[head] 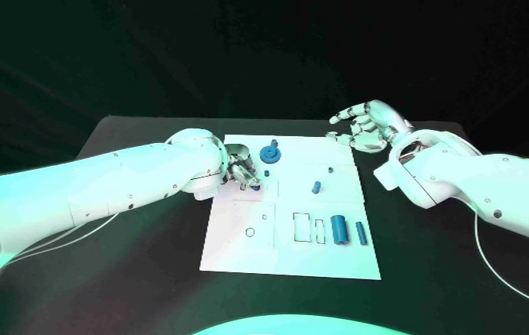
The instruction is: Assemble the parts on the task board
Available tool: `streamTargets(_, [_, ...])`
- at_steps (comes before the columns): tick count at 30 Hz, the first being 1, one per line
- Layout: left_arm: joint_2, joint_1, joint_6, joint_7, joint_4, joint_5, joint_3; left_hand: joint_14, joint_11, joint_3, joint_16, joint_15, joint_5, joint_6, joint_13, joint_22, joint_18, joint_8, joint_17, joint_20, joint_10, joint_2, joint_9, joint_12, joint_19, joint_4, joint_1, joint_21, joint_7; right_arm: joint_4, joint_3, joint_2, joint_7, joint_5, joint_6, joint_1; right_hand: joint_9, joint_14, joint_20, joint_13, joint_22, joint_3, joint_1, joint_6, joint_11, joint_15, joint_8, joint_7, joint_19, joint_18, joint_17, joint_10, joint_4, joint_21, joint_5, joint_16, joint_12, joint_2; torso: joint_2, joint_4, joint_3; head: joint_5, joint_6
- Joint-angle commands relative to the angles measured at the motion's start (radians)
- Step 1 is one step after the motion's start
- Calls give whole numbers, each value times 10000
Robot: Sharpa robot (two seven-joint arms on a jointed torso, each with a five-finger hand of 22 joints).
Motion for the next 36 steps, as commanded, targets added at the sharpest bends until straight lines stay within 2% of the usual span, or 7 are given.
streamTargets(1, [53,-37,592,-83,-28,110,-36,1028,-13,2053,49,-67,399,121,88,8,-203,29,2538,-25,117,39,40,90,66,-2182,-127,62,-54,25,1,-6,117,-61,47,-5,-11,933,-23,94,975,69,-83,93,-28,50,17,11,-53,58,2207,18,-5,5,47,-62,4,6,-6,1,0,-3,-22])
streamTargets(3, [65,-36,624,-92,-51,123,-36,1029,-49,1969,50,-93,836,198,187,57,-212,54,2538,-49,216,45,61,156,96,-2201,-248,82,-93,26,1,-9,116,-61,46,-5,-11,933,-23,94,975,69,-83,93,-28,50,17,11,-53,58,2207,18,-5,5,47,-62,4,6,-4,1,-2,-4,-22])
streamTargets(7, [83,-35,635,-99,-92,143,-36,1054,-93,1836,101,-128,1089,308,371,149,-231,104,2620,-80,375,132,87,289,151,-2164,-406,120,-150,27,1,-13,116,-61,43,-4,-20,929,-29,83,964,111,-99,102,-33,44,19,6,-61,63,2191,14,-20,-18,87,-69,-1,-9,-6,7,-6,-13,-20])
streamTargets(26, [214,-32,259,-76,-237,153,-35,1057,-175,1580,107,-188,1110,500,556,265,-256,163,2631,-136,584,277,102,422,222,-2089,-625,164,-254,30,1,-19,124,-64,24,-4,-23,927,-30,82,961,122,-106,103,-33,43,18,6,-63,64,2183,15,-20,-25,96,-72,1,-11,1,8,-7,-32,-44])
streamTargets(36, [306,-33,296,-57,-305,211,-36,1057,-236,782,107,-239,996,602,616,325,-271,111,2631,-190,683,241,64,420,259,-1911,-901,172,-346,33,2,-27,125,-64,22,-3,-23,927,-30,82,961,122,-106,103,-33,43,18,6,-63,64,2183,15,-20,-25,96,-72,1,-11,2,-1,-8,-59,-62])
